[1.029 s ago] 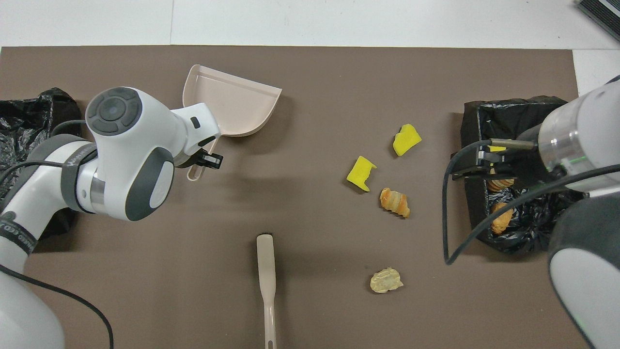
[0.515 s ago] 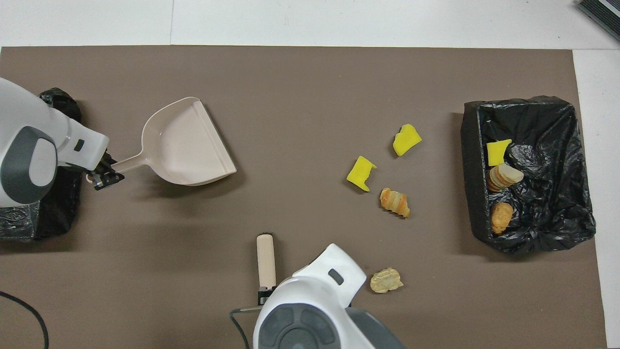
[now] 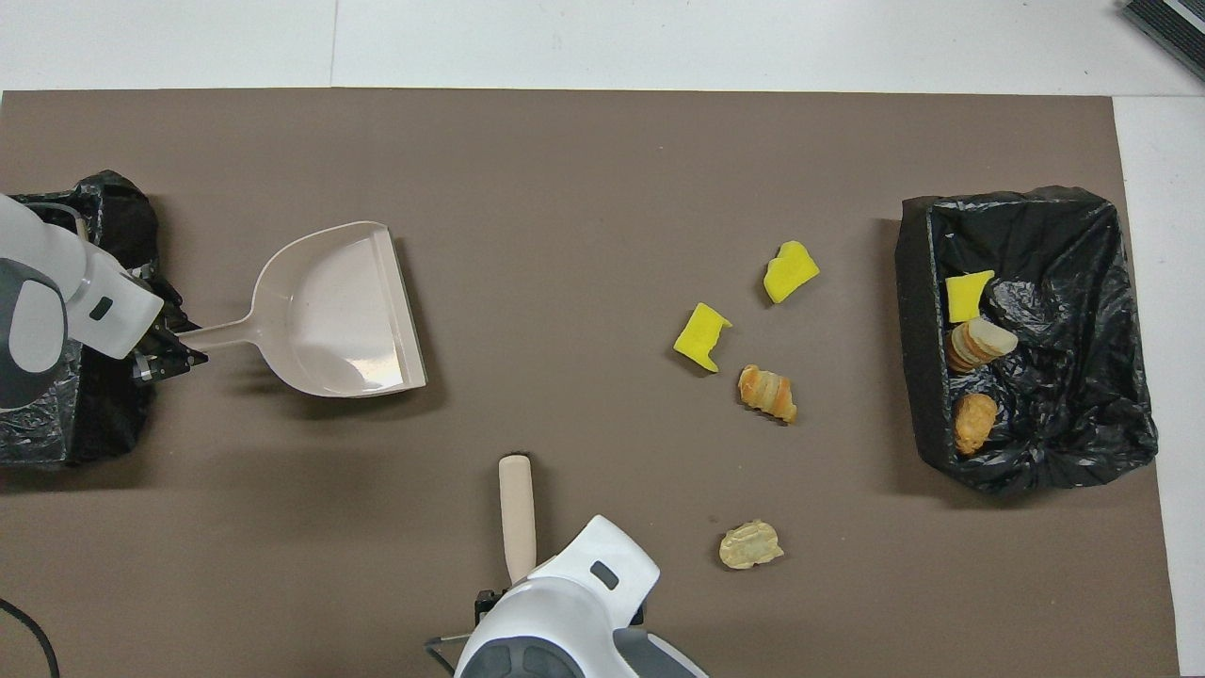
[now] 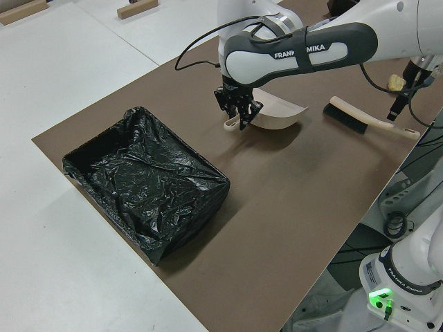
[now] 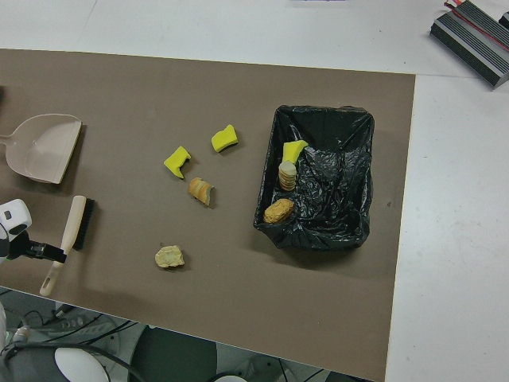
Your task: Sweep and dump trash in bin
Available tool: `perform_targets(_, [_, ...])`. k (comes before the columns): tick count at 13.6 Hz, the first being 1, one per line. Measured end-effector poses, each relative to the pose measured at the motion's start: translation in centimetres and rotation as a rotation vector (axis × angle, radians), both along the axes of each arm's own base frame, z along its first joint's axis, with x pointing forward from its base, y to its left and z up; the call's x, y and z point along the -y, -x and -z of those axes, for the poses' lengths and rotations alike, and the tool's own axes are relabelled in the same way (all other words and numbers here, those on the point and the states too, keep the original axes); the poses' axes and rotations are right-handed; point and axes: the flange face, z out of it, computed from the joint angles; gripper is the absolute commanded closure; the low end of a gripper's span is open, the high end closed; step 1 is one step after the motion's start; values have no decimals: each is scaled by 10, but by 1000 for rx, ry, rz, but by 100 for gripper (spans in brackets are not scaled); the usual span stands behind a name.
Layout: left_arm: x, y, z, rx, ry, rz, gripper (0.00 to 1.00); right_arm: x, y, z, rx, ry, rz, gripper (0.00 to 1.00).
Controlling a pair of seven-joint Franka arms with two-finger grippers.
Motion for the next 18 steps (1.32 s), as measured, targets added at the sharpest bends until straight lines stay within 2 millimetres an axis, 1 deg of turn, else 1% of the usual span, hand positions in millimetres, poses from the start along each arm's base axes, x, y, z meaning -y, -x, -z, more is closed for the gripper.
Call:
perform_targets(1, [10,2,-1,5,-17,30,100,-3,5,13,-6,3,-3,0])
perform_targets(2, [15,2,-2,13,-34,52,100,-2,7,21,-11,10,-5,2])
perform_targets(4, [15,2,-2,24,-46,62,100,3,14,27,-11,16,-12,7])
perform_targets(7, [13,2,-2,26,-50,61,100,11,26,30,4,8,-24,22])
perform_targets(8, [13,2,-2,26,-50,62,100,12,27,30,6,8,-25,34])
perform_targets(9, [13,2,-2,26,-50,62,100,13,28,29,7,7,-25,48])
perform_targets(11, [13,2,-2,26,-50,62,100,13,28,29,8,6,-24,81])
perform_targets(13, [16,2,-2,25,-50,67,100,12,28,29,9,3,-19,100])
perform_targets(16, [21,3,-1,22,-50,74,100,11,26,27,15,-7,2,100])
perform_targets(18, [27,5,-1,8,-55,55,100,11,23,23,19,-10,55,100])
